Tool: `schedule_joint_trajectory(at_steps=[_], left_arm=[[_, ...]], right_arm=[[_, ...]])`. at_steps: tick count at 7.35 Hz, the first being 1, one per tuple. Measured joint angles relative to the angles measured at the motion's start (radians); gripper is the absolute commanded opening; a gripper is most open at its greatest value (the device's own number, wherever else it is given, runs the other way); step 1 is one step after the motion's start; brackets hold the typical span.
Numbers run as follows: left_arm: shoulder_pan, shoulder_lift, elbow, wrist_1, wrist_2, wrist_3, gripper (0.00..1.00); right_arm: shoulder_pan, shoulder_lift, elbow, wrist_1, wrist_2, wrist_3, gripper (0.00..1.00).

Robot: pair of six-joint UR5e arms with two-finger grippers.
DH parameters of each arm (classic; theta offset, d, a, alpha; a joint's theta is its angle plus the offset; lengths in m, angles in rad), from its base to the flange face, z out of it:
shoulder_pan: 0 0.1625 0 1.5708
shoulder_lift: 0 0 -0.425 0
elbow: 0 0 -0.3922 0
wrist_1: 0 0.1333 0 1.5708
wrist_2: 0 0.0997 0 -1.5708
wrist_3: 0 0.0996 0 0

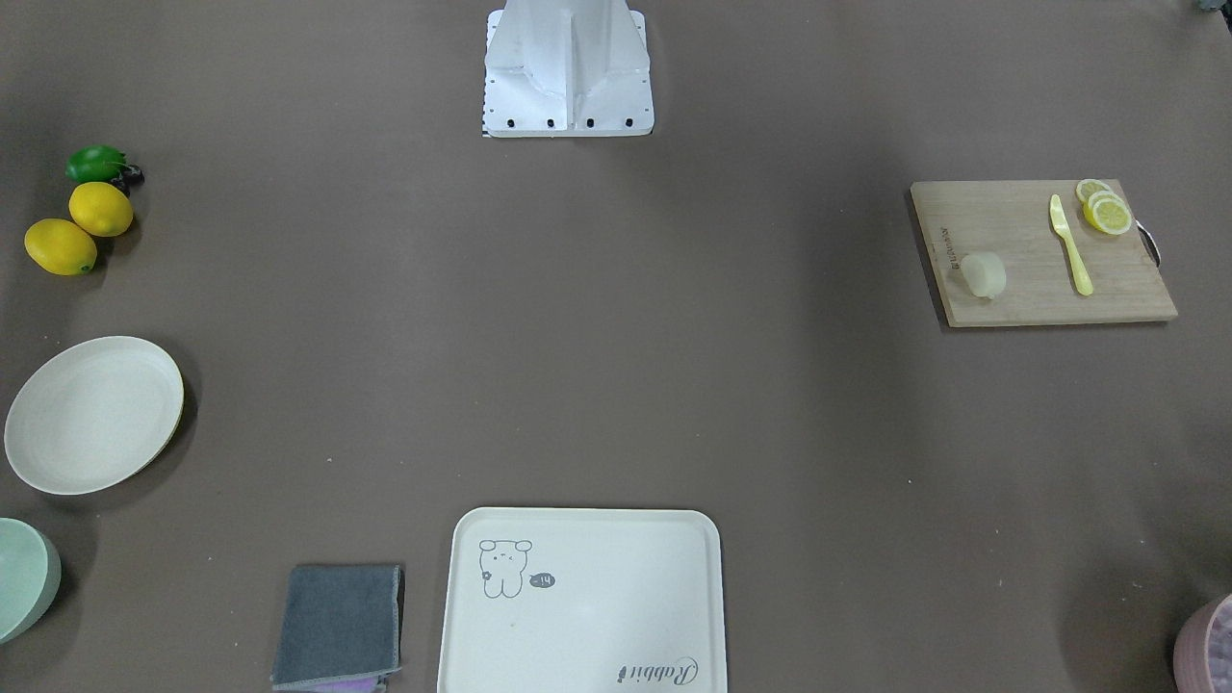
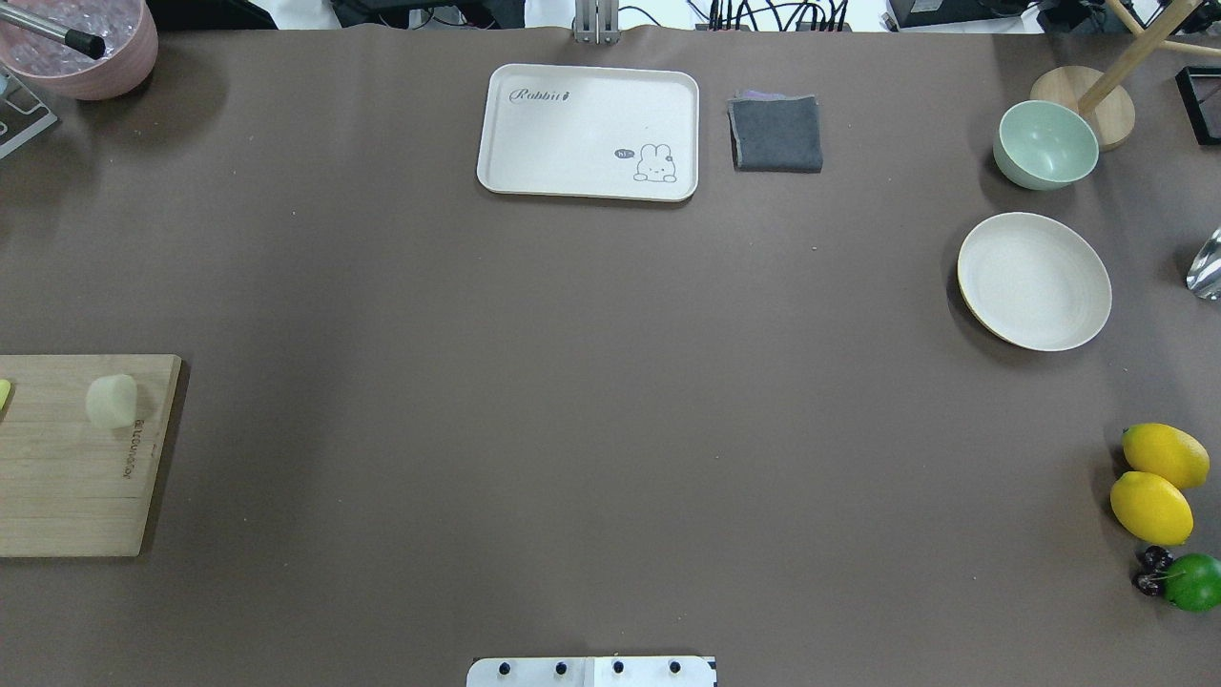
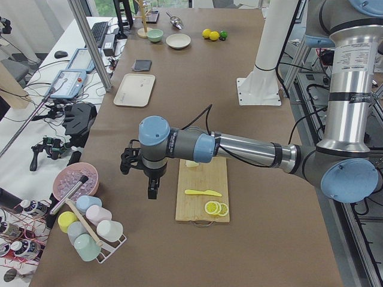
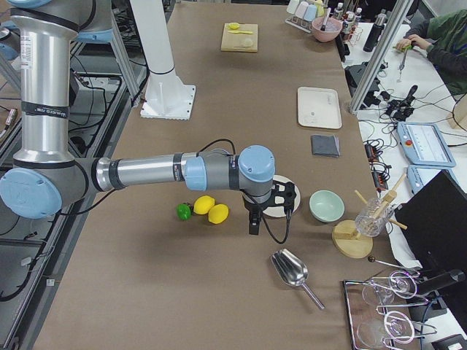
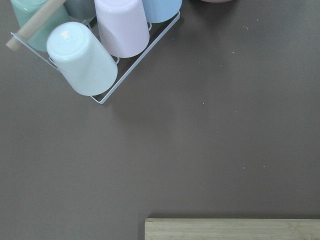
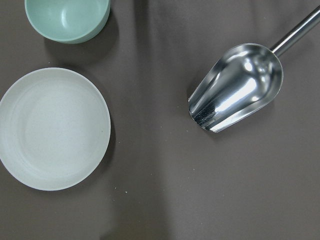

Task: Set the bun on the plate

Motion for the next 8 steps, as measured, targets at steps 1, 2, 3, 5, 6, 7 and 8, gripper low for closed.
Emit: schedule_joint_trajectory(at_steps=[1,2,3,5,6,7,8], left_arm=[[0.0,0.001,-0.001,-0.003,0.002,0.001,0.98],[0.0,0.0,-0.001,-0.012,0.003,0.0,0.98],[0.0,0.0,0.003,-0.022,0.002,-0.005,0.98],[0.0,-0.001,0.003,-0.033,0.001,-0.009,0.98],[0.0,0.0,0.003,-0.037,0.0,-0.009,0.98],[0.001,0.0,0.002,-0.038,0.002,-0.007,0.98],[0.003,0.0,0.0,-0.04,0.004,-0.005,0.98]], right_arm=[[0.0,0.001,0.0,0.0,0.0,0.0,1.0],[0.0,0.002,0.0,0.0,0.0,0.001,1.0],[-0.001,0.002,0.0,0.0,0.0,0.001,1.0],[-0.001,0.003,0.0,0.0,0.0,0.001,1.0],[-0.002,0.003,0.0,0.0,0.0,0.001,1.0],[-0.002,0.003,0.0,0.001,0.0,0.001,1.0],[-0.002,0.003,0.0,0.001,0.0,0.001,1.0]])
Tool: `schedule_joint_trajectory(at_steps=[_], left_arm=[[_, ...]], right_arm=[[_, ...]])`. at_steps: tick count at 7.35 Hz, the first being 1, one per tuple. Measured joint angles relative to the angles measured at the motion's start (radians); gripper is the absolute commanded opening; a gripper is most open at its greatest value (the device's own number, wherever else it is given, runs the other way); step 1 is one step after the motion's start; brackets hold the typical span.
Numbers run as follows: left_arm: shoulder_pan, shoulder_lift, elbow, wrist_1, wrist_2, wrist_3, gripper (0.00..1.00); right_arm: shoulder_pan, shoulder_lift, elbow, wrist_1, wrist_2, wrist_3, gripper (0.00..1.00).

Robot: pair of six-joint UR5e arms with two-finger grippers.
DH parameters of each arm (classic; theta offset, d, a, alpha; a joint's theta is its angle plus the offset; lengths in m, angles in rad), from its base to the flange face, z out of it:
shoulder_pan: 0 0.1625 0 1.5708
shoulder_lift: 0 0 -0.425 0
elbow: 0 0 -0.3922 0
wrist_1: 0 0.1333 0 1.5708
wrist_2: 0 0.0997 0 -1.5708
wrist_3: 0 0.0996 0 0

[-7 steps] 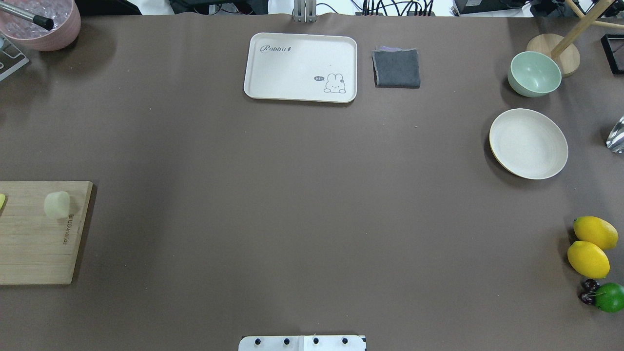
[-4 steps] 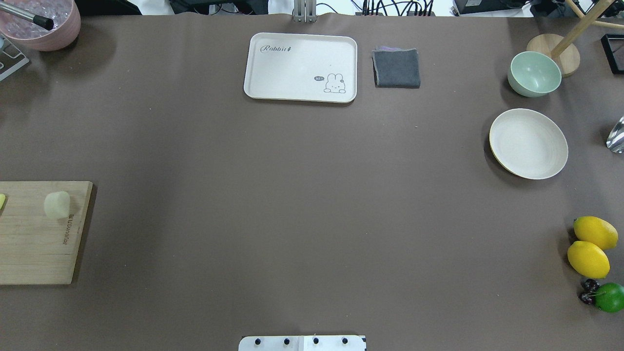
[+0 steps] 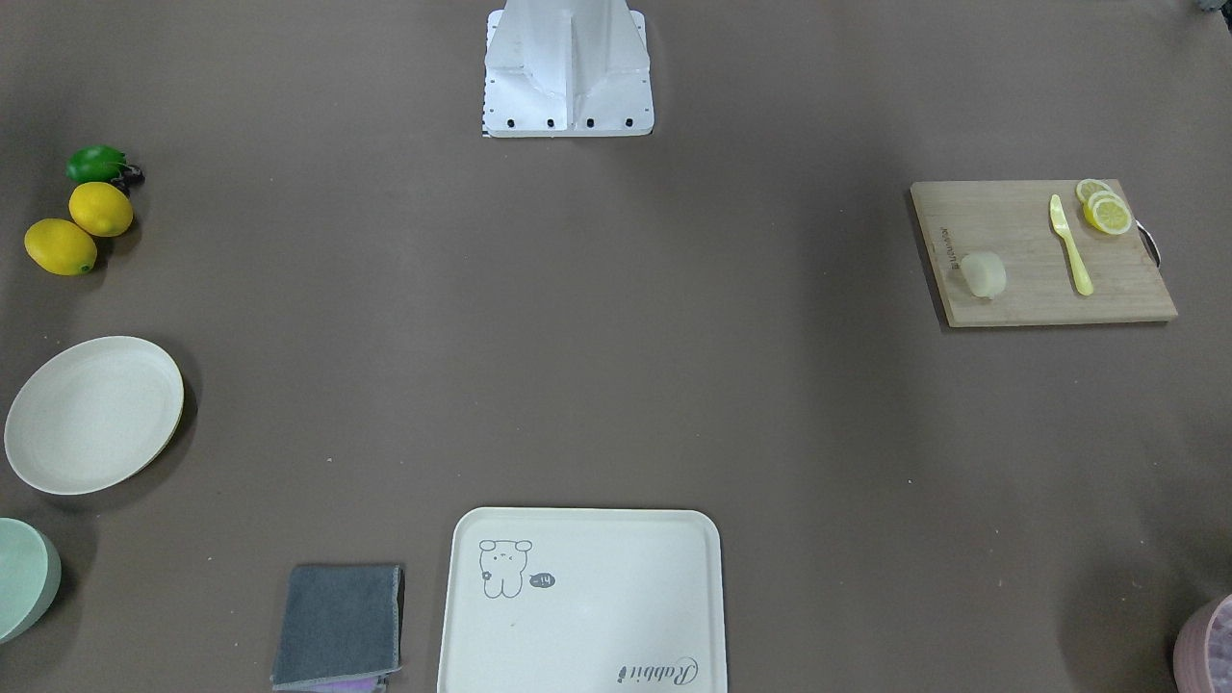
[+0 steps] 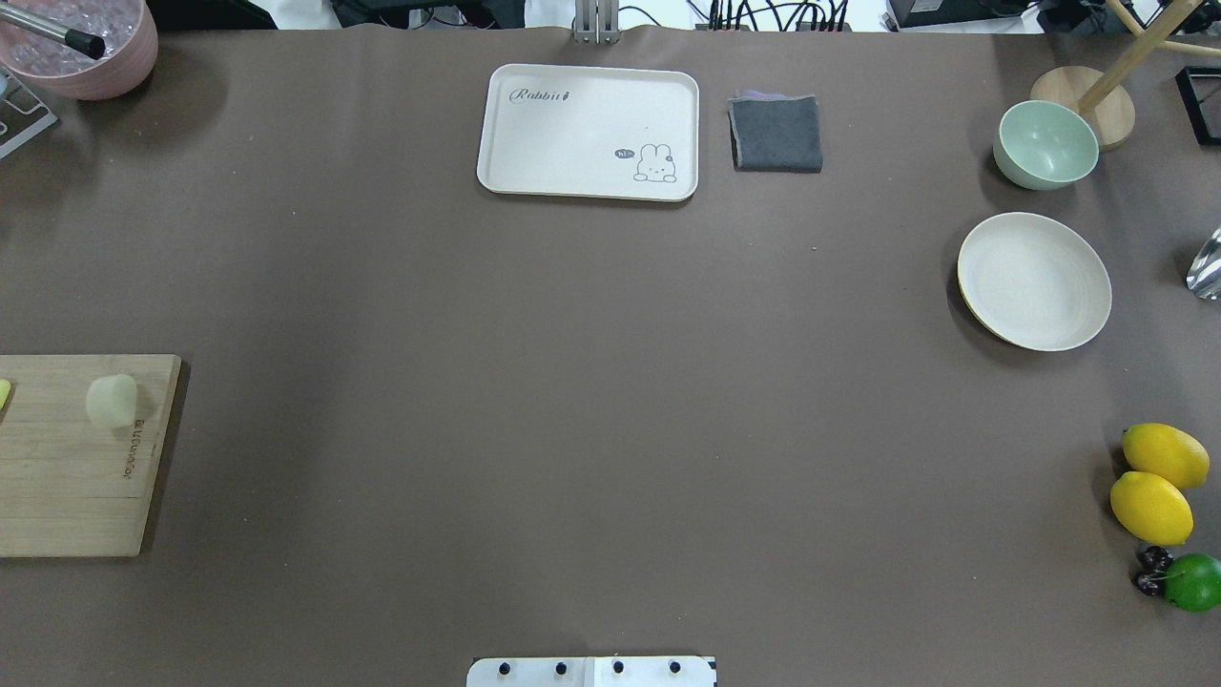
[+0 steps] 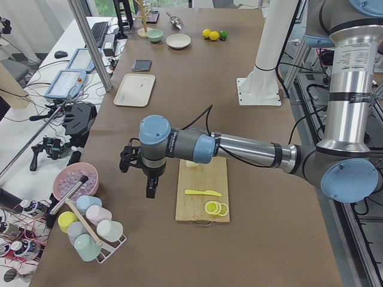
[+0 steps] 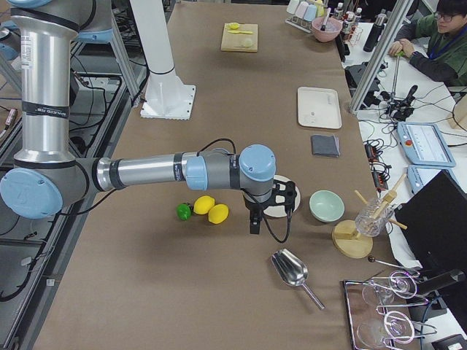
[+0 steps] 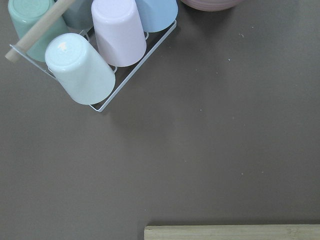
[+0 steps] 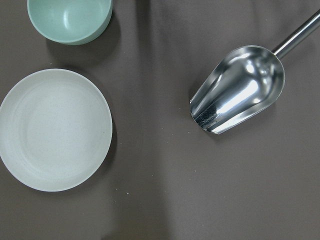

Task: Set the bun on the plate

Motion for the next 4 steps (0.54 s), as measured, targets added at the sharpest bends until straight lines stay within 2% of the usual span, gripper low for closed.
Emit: schedule_joint_trajectory(at_steps=[4], left_arm=[[0.011,-0.001,0.027,-0.056,-0.004,0.001,0.98]], right_arm=[[-0.006,0.002,0.001,0.0,0.0,0.0,1.0]])
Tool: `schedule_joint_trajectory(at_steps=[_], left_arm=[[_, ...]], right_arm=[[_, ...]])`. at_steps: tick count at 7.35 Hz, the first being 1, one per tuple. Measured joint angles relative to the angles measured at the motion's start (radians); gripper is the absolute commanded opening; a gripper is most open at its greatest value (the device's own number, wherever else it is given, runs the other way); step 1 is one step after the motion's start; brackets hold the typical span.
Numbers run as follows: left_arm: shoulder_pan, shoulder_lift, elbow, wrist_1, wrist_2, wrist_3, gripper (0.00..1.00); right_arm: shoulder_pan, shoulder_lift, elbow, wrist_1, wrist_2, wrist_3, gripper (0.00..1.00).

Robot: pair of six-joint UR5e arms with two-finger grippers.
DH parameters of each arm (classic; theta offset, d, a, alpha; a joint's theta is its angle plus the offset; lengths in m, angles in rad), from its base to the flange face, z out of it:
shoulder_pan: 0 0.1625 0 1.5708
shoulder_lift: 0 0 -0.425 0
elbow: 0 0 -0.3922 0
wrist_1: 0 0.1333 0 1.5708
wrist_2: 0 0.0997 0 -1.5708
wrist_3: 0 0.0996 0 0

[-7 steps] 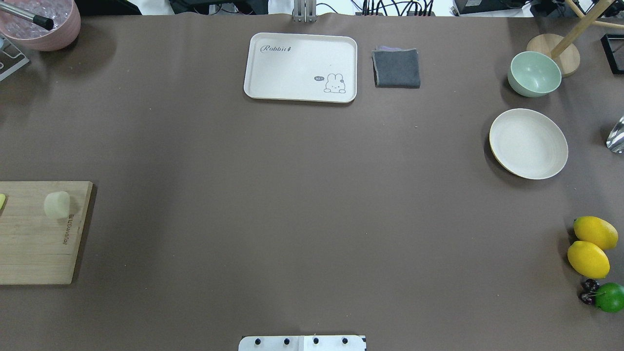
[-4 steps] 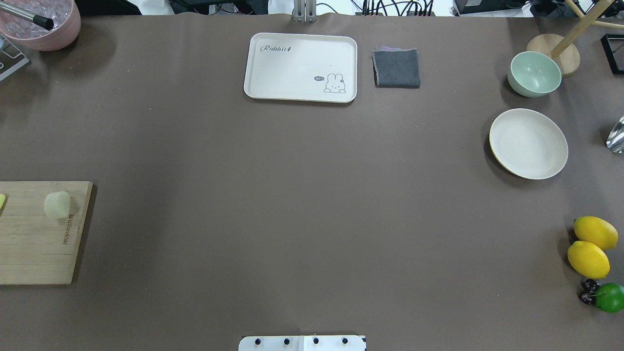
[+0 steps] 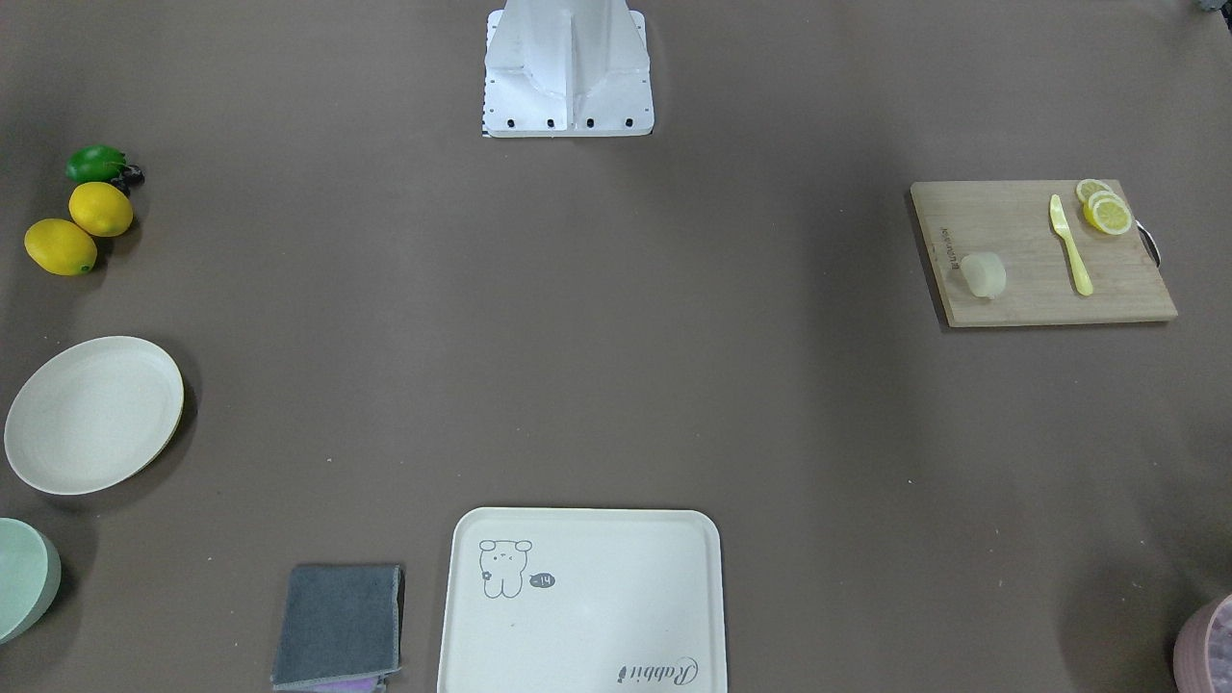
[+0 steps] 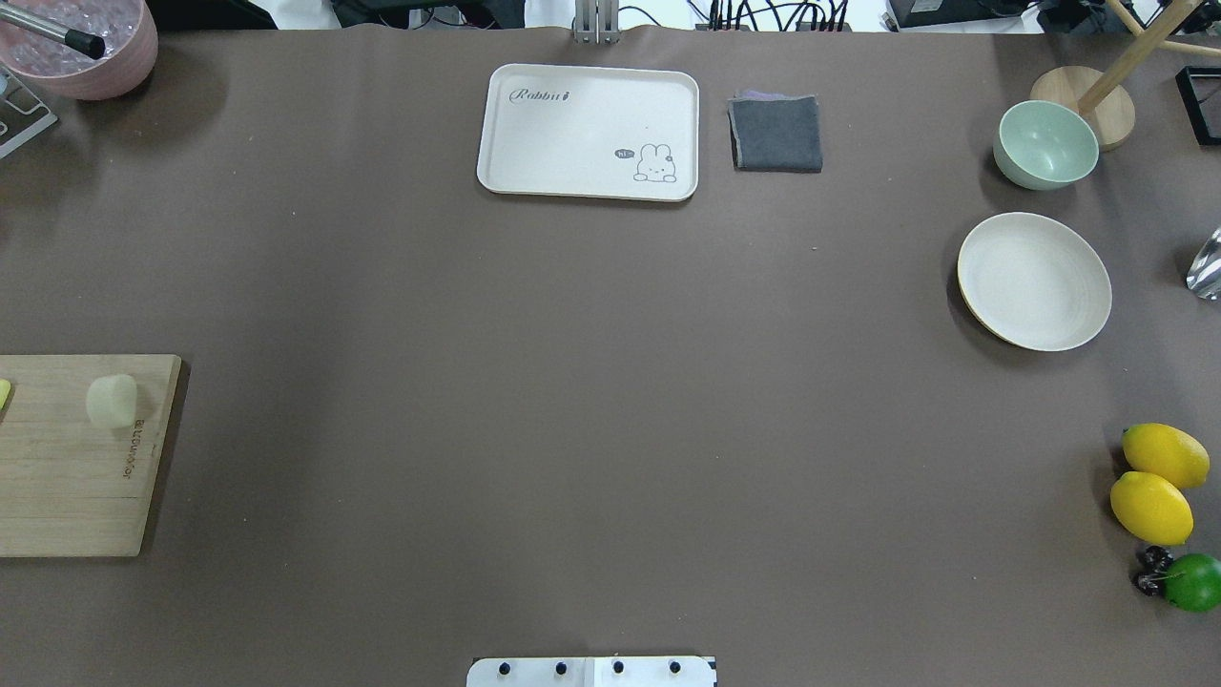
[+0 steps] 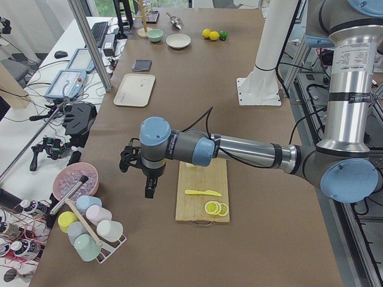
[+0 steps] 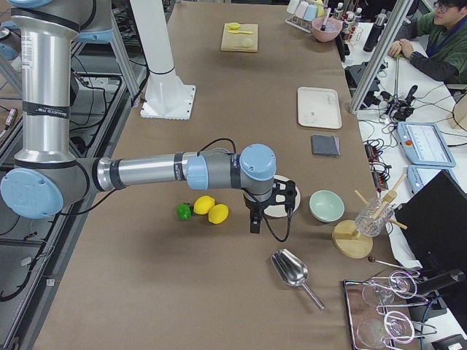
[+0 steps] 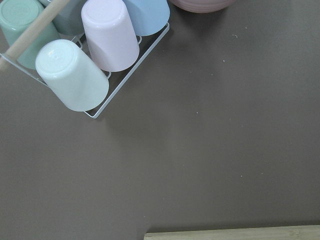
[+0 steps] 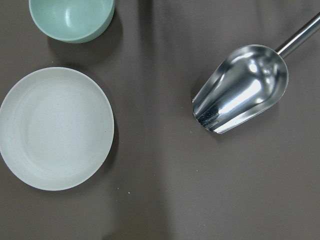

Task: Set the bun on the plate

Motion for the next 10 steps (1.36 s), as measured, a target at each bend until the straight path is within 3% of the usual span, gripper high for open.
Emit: schedule_joint_trajectory(at_steps=[10], left_arm=[[0.013,0.003,0.017,-0.117,-0.002,-0.003,0.98]], right_arm=[[-0.031,0.039,0.006,0.002,0.016,0.025,1.0]])
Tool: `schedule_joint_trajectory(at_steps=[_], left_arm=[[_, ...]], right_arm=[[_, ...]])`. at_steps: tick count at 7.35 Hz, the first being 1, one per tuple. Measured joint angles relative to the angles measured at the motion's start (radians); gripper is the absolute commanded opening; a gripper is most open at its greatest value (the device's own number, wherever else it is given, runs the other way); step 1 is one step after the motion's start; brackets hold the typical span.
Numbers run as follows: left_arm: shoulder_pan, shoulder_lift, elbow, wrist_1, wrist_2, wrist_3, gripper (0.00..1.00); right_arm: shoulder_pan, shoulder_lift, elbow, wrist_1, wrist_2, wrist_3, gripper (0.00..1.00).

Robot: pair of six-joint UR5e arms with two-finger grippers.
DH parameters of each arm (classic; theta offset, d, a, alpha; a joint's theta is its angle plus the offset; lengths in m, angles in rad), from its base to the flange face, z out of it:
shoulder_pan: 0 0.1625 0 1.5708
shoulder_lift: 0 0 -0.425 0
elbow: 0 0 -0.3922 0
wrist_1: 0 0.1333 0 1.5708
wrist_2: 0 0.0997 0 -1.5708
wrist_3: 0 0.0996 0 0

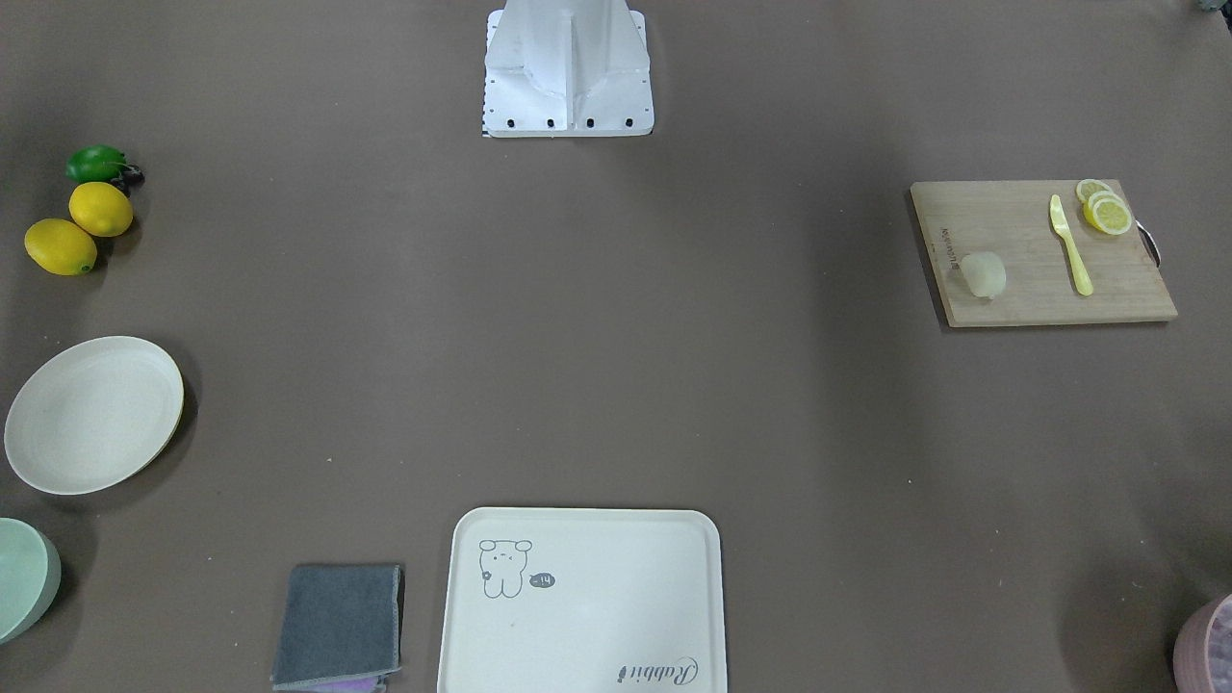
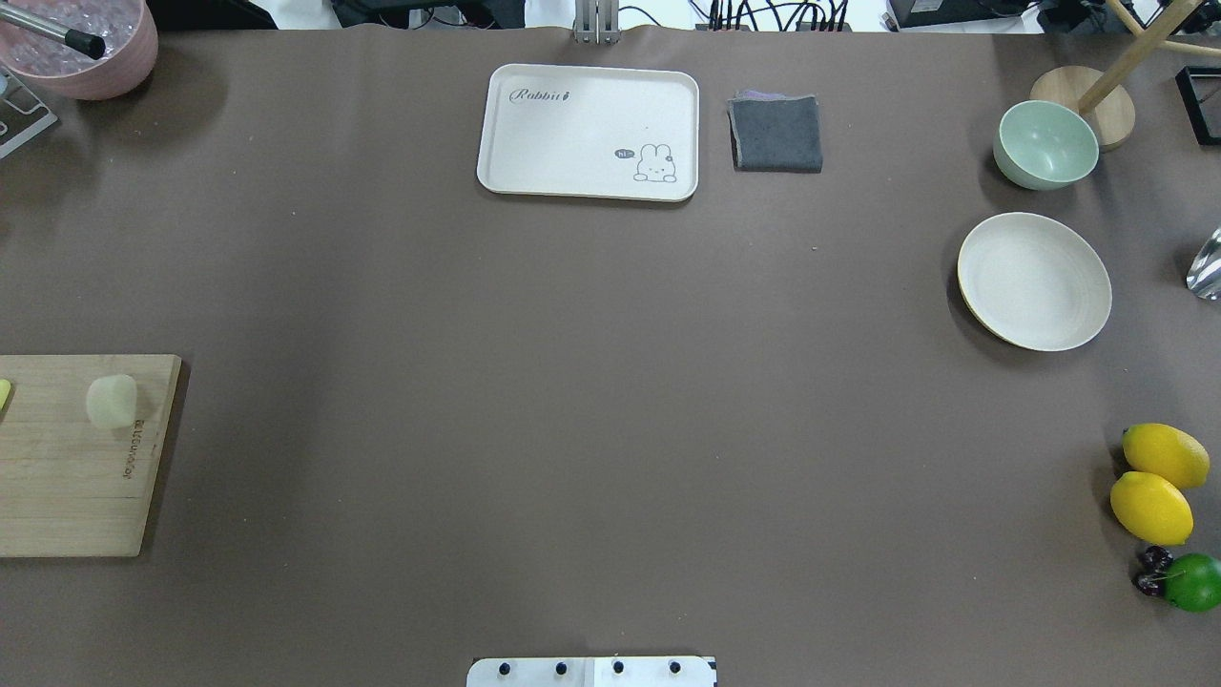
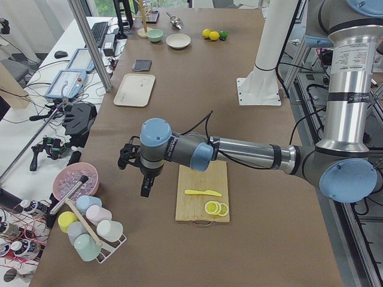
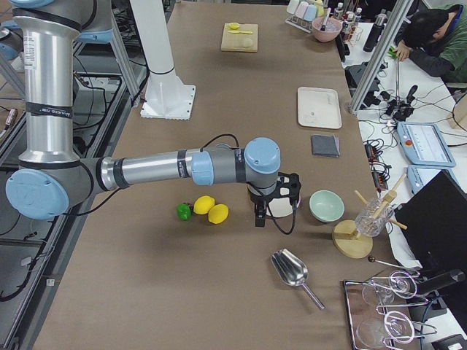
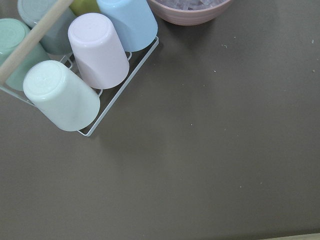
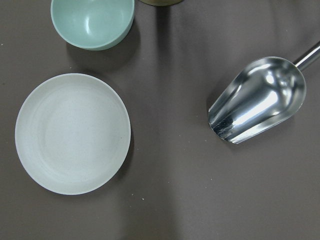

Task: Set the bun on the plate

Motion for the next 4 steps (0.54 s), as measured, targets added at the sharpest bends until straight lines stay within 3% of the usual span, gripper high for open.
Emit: schedule_joint_trajectory(at_steps=[2,4], left_arm=[[0.02,0.0,-0.001,-0.058,0.0,-0.04,0.98],[0.079,0.0,0.002,-0.148,0.005,-0.181,0.98]], right_arm=[[-0.077,0.044,-0.016,0.052,-0.003,0.089,1.0],[-0.157,0.046,-0.091,0.245,-0.023,0.212,1.0]])
